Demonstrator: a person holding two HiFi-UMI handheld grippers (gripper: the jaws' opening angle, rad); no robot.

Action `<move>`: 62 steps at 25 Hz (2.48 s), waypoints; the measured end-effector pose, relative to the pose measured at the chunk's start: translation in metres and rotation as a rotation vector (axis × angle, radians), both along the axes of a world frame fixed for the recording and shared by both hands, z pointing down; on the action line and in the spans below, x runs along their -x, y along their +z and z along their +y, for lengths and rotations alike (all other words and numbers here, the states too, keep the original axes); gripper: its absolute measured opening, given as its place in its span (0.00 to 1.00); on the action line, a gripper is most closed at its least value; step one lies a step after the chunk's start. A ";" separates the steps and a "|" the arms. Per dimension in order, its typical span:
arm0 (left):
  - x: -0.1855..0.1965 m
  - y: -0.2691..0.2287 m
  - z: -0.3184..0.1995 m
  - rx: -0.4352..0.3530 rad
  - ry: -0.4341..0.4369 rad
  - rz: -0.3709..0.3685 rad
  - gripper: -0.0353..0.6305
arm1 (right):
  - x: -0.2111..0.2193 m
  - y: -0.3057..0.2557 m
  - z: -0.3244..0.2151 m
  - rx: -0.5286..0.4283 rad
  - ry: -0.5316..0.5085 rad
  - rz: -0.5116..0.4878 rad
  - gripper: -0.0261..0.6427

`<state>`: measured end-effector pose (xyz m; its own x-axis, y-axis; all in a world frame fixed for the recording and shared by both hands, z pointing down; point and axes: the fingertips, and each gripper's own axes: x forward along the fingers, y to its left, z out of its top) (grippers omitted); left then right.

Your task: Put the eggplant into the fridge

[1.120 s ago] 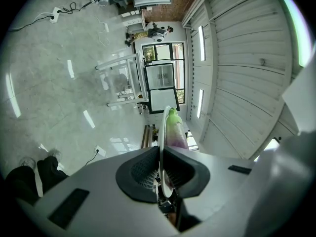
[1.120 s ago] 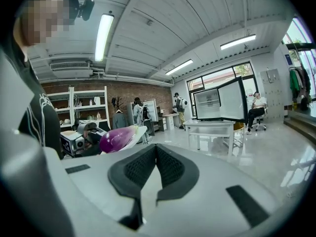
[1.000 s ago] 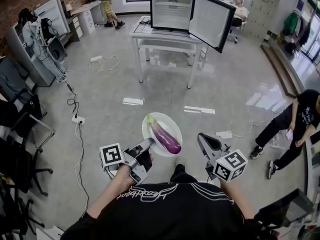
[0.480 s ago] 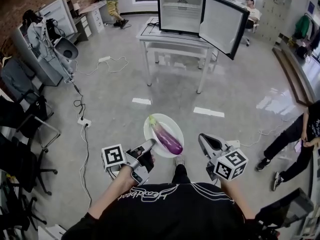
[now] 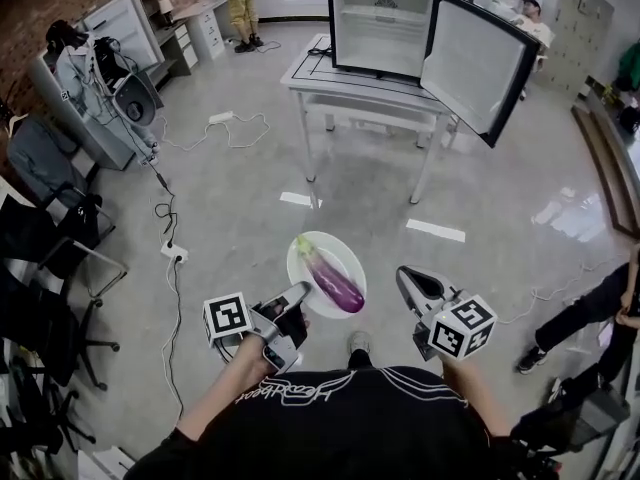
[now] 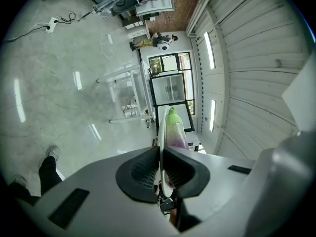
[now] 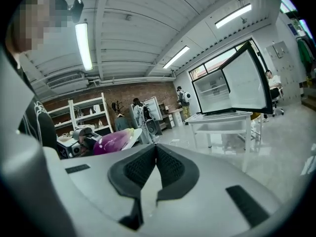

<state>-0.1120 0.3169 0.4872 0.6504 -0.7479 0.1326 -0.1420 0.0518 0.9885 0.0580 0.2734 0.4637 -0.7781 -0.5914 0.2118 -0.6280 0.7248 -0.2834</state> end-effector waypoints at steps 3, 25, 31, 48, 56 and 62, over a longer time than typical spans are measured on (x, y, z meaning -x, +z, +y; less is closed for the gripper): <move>-0.010 0.005 -0.050 0.020 -0.002 -0.016 0.10 | -0.008 0.005 -0.048 0.019 -0.012 0.007 0.05; -0.062 -0.007 -0.225 -0.022 0.027 -0.037 0.10 | -0.068 -0.014 -0.219 -0.014 0.040 0.032 0.05; -0.065 0.003 -0.261 -0.013 0.066 -0.027 0.10 | -0.071 -0.002 -0.248 -0.014 0.078 0.051 0.05; -0.013 0.011 -0.477 0.021 0.126 -0.024 0.10 | -0.021 0.004 -0.450 0.054 0.144 0.053 0.05; 0.017 0.004 -0.608 0.001 0.179 -0.043 0.10 | 0.012 0.002 -0.572 0.060 0.181 0.062 0.05; 0.026 0.005 -0.685 -0.017 0.205 -0.045 0.10 | 0.019 0.000 -0.635 0.044 0.212 0.102 0.05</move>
<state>-0.1378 -0.3686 0.4923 0.7829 -0.6028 0.1541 -0.1924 0.0011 0.9813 0.0385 -0.3615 0.4637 -0.6108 -0.7279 0.3116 -0.7918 0.5620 -0.2393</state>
